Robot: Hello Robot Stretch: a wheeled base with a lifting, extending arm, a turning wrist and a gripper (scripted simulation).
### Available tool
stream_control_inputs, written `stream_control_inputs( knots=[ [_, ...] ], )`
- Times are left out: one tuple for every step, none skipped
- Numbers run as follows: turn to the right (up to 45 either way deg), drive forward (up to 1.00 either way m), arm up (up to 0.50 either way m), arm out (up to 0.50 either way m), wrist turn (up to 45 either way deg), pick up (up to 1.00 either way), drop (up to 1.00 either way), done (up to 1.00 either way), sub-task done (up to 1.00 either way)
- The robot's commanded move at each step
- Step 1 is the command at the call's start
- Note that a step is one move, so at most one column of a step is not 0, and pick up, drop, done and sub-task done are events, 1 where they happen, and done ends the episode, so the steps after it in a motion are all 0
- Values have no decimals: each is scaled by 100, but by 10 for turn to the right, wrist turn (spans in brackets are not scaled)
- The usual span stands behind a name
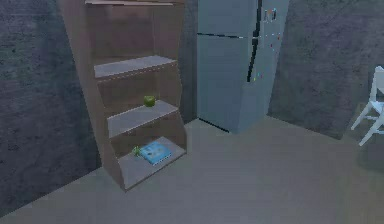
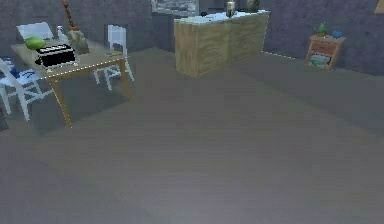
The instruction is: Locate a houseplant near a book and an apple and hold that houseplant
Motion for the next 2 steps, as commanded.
stream_control_inputs(
  knots=[
    [-180, 0, 0, 0, 0, 0, 0, 0, 0],
    [-30, 0, 0, 0, 0, 0, 0, 0, 0]
  ],
)
